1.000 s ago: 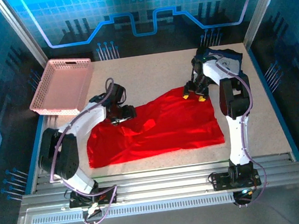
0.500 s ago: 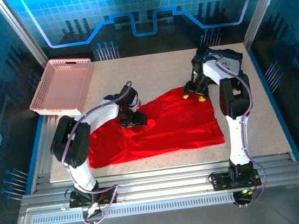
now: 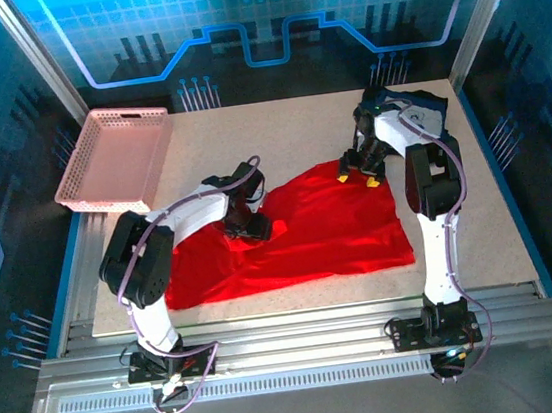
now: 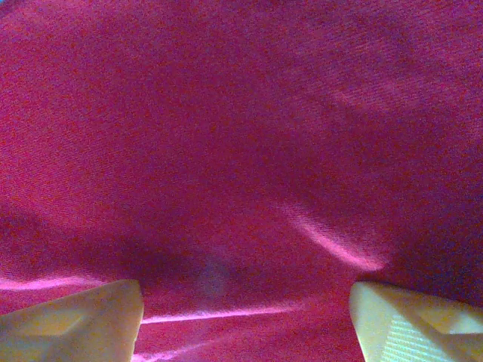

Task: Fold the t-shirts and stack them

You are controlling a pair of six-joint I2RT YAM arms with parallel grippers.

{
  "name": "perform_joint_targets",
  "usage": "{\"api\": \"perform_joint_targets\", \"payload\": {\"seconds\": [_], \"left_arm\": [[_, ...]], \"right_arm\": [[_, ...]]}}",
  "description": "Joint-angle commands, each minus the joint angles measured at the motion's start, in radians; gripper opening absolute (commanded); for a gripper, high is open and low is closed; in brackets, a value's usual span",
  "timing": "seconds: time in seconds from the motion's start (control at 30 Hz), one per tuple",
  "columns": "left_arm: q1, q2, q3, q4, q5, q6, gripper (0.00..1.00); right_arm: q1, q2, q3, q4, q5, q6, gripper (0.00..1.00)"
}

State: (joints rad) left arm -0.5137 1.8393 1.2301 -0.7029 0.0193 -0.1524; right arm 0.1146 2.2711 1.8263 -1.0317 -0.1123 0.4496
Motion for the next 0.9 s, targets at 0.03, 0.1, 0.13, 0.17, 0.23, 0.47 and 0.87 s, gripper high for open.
{"api": "perform_joint_targets", "payload": {"seconds": [0.03, 0.1, 0.13, 0.17, 0.23, 0.47, 0.87], "left_arm": [[-0.008, 0.040, 0.046, -0.025, -0.048, 0.042, 0.46], [-0.007, 0.052, 0.056, -0.026, -0.057, 0.056, 0.35], [-0.007, 0.055, 0.063, -0.026, -0.066, 0.062, 0.30], [-0.006, 0.054, 0.071, -0.027, -0.077, 0.071, 0.28], [-0.001, 0.051, 0.095, -0.035, -0.085, 0.082, 0.25], [0.056, 0.044, 0.168, -0.061, -0.086, 0.135, 0.08], [0.104, 0.086, 0.241, -0.150, 0.168, 0.202, 0.45]], "right_arm": [[-0.013, 0.050, -0.011, 0.007, -0.006, -0.017, 0.75], [-0.013, 0.050, -0.011, 0.007, -0.007, -0.018, 0.75], [-0.013, 0.050, -0.011, 0.007, -0.009, -0.018, 0.75], [-0.013, 0.050, -0.012, 0.007, -0.011, -0.020, 0.75], [-0.013, 0.050, -0.014, 0.009, -0.013, -0.021, 0.75], [-0.015, 0.050, -0.018, 0.009, -0.013, -0.025, 0.75], [-0.018, 0.050, -0.022, 0.007, -0.020, -0.034, 0.75]]}}
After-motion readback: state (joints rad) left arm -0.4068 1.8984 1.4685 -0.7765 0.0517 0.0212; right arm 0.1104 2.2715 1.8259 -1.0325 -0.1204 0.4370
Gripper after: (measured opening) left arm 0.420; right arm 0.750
